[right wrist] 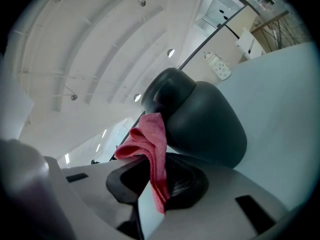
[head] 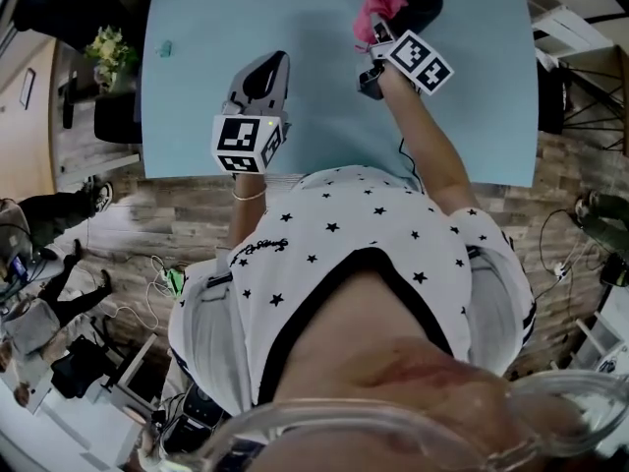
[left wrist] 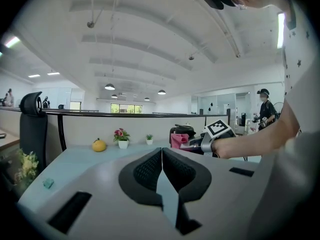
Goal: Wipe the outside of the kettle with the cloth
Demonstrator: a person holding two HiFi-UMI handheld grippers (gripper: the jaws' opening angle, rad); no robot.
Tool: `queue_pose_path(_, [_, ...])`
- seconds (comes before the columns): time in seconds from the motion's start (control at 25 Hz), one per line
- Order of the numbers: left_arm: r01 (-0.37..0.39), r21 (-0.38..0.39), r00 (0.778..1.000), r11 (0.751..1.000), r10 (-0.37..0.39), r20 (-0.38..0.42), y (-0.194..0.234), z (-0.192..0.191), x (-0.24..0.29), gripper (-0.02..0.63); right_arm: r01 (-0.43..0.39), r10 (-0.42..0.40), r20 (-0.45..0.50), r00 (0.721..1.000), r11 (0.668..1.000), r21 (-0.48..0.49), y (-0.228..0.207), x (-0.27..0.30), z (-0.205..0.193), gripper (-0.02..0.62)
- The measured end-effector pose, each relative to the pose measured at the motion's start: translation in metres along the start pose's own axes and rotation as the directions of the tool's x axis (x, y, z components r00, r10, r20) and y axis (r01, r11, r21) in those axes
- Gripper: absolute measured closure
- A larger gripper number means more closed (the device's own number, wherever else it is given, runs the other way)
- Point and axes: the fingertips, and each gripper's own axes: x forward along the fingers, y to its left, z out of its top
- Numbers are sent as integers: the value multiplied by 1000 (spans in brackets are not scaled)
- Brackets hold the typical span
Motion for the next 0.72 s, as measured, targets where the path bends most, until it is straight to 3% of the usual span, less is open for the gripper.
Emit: queue_pose_path(0.72, [39,-18,999,999,-39,-6,20,-8,14,577,165,-162,-70,984,985,45,-54,10,-44,529])
